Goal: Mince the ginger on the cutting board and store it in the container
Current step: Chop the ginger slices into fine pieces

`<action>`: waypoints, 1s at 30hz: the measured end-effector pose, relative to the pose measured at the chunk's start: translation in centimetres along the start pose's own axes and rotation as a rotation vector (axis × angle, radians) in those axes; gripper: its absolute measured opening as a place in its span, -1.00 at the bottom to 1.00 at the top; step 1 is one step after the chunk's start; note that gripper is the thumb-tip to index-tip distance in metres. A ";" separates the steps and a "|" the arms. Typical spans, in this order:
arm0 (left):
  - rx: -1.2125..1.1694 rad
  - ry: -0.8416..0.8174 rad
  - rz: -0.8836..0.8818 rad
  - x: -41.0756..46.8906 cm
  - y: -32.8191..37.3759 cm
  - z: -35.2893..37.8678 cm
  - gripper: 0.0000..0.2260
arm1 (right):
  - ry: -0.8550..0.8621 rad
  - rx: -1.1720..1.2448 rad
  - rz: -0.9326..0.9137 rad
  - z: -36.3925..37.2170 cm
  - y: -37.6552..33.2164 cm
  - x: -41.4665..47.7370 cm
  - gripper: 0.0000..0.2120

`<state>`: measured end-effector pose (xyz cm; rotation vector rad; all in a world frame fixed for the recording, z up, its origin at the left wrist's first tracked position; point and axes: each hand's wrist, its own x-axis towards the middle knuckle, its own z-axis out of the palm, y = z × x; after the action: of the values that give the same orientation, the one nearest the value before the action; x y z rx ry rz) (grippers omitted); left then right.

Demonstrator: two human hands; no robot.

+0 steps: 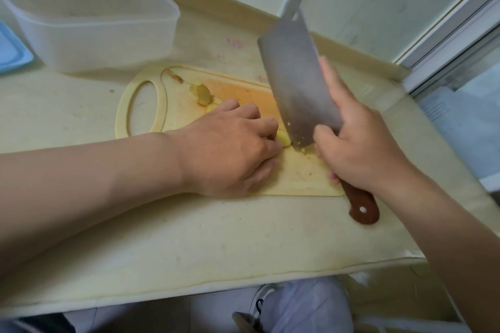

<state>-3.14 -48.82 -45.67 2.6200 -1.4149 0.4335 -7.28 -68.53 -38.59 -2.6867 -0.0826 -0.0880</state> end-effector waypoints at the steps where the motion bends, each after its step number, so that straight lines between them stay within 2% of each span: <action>1: 0.002 0.000 0.000 0.0 0.0 0.0 -0.42 | 0.000 0.018 0.019 -0.2 0.2 -0.8 -0.09; 5: -0.003 0.004 0.006 0.1 -0.1 0.1 -0.41 | -0.061 -0.075 0.005 -1.2 0.4 -1.8 -0.11; 10: -0.006 0.011 0.016 0.2 -0.1 0.1 -0.40 | -0.196 -0.207 -0.044 -1.4 -1.4 1.5 -0.11; 15: -0.017 0.017 0.017 0.1 -0.1 0.2 -0.42 | -0.136 -0.183 -0.057 -0.2 -2.7 3.7 -0.11; 19: -0.001 0.013 0.012 0.0 -0.2 0.1 -0.42 | 0.031 -0.118 -0.080 0.5 -0.7 1.0 -0.12; 21: 0.011 0.007 0.010 0.0 -0.1 0.1 -0.42 | 0.048 -0.064 -0.058 0.2 0.2 -0.7 -0.12; 25: 0.007 0.007 0.008 0.1 -0.2 0.1 -0.43 | -0.010 -0.125 -0.089 -0.6 0.4 -1.6 -0.12; 30: -0.004 0.019 0.003 0.1 0.0 0.1 -0.41 | -0.187 -0.289 -0.095 -1.0 -2.0 1.8 -0.11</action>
<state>-3.04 -48.89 -45.70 2.6037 -1.4122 0.4543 -5.71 -67.12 -36.65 -2.9731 -0.2744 0.1321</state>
